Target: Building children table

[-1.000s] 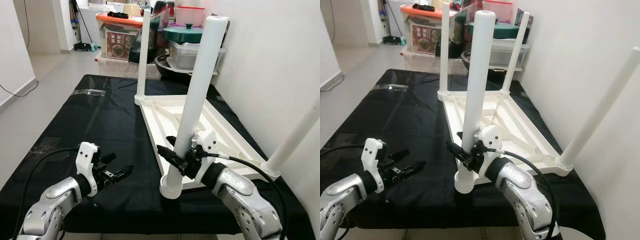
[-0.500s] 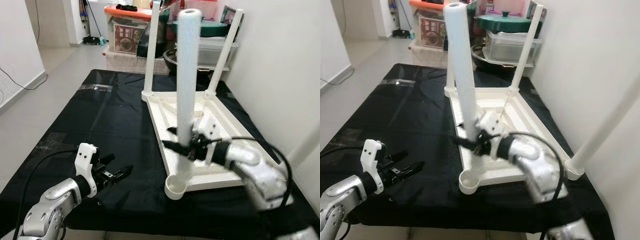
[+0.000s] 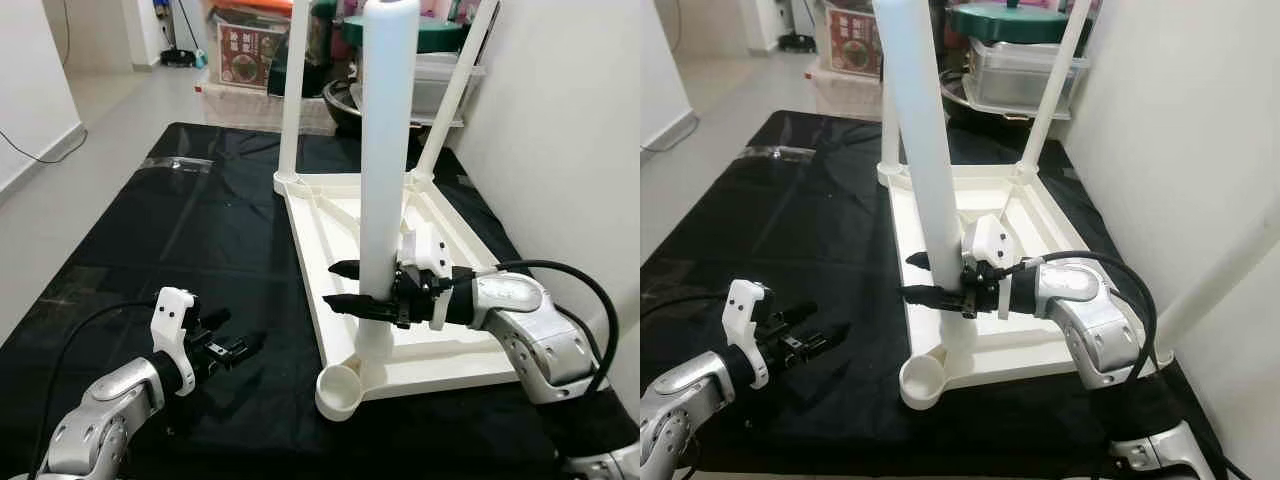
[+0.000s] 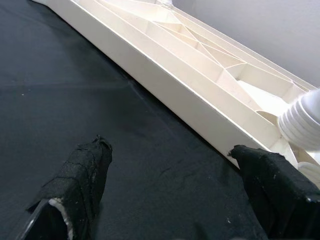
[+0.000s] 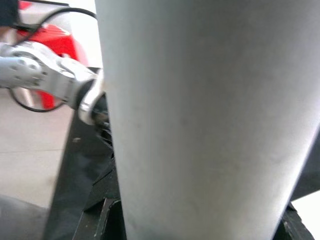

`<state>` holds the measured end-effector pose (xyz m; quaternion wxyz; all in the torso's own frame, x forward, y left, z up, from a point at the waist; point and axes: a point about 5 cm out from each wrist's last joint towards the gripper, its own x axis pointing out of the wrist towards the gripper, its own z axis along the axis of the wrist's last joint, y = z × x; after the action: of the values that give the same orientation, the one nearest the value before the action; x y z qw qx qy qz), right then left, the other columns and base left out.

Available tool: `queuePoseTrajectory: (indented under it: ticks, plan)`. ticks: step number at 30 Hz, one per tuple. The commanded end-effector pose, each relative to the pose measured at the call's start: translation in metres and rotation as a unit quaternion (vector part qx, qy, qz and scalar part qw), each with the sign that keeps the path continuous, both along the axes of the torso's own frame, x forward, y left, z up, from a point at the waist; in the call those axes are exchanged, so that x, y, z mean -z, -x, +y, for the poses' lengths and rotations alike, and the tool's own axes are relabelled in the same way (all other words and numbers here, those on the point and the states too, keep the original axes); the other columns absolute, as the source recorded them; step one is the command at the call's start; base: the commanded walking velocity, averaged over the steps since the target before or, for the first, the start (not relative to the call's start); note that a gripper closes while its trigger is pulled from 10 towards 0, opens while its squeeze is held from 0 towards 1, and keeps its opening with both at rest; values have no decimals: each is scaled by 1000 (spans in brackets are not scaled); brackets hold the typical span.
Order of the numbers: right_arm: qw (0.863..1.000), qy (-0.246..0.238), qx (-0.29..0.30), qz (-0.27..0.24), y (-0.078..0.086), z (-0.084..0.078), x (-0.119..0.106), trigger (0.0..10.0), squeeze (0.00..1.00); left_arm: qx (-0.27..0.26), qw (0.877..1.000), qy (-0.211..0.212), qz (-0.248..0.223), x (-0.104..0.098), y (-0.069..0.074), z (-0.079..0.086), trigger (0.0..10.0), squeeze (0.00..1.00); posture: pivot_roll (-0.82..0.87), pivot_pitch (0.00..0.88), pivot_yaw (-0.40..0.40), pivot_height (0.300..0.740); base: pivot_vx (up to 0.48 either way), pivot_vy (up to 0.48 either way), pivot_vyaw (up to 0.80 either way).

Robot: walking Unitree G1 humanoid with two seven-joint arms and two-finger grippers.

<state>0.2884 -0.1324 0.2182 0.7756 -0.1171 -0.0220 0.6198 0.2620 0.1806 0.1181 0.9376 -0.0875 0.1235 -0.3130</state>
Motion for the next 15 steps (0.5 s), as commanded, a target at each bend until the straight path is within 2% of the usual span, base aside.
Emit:
queuePoseTrajectory:
  ticks: [1, 10, 13, 15]
  plan:
    - [999, 8, -20, 31, 6, 4, 11, 0, 0, 3, 1000, 4, 1, 0, 2, -1, 10000, 0, 109, 0, -113, 740, 0, 0, 0]
    - [999, -6, -50, 16, 17, 11, 1, 0, 0, 4, 1000, 5, 1, 1, 0, -2, 10000, 0, 108, 0, -112, 740, 0, 0, 0]
    - [998, -8, -54, 10, 19, 14, 0, 0, 0, 5, 1000, 6, 2, 1, 0, -3, 10000, 0, 108, 0, -111, 740, 0, 0, 0]
    - [998, 4, -61, -1, 22, 20, 7, 0, 0, 5, 1000, 6, 2, 2, 0, -4, 10000, 0, 112, 0, -112, 740, 0, 0, 0]
